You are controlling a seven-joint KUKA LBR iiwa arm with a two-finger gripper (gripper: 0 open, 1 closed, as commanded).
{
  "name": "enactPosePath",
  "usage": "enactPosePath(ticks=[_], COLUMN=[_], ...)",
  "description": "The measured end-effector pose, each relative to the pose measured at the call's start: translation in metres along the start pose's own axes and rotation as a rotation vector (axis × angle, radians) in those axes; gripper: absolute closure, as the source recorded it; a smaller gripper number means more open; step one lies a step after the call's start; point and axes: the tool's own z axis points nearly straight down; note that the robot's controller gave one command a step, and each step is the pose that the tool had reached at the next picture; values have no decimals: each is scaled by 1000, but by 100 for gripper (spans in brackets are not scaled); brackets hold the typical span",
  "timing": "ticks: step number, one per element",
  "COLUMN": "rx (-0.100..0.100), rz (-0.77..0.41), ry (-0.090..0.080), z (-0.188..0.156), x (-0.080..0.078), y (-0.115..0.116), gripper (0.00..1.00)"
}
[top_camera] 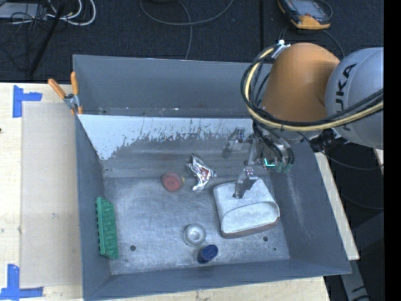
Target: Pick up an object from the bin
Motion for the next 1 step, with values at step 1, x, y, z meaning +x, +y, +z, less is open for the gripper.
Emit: enactPosePath(ticks=[1], rx=[-2], rz=[-204], ry=[-16], z=[115], x=[-6], y=[-49], gripper=[0])
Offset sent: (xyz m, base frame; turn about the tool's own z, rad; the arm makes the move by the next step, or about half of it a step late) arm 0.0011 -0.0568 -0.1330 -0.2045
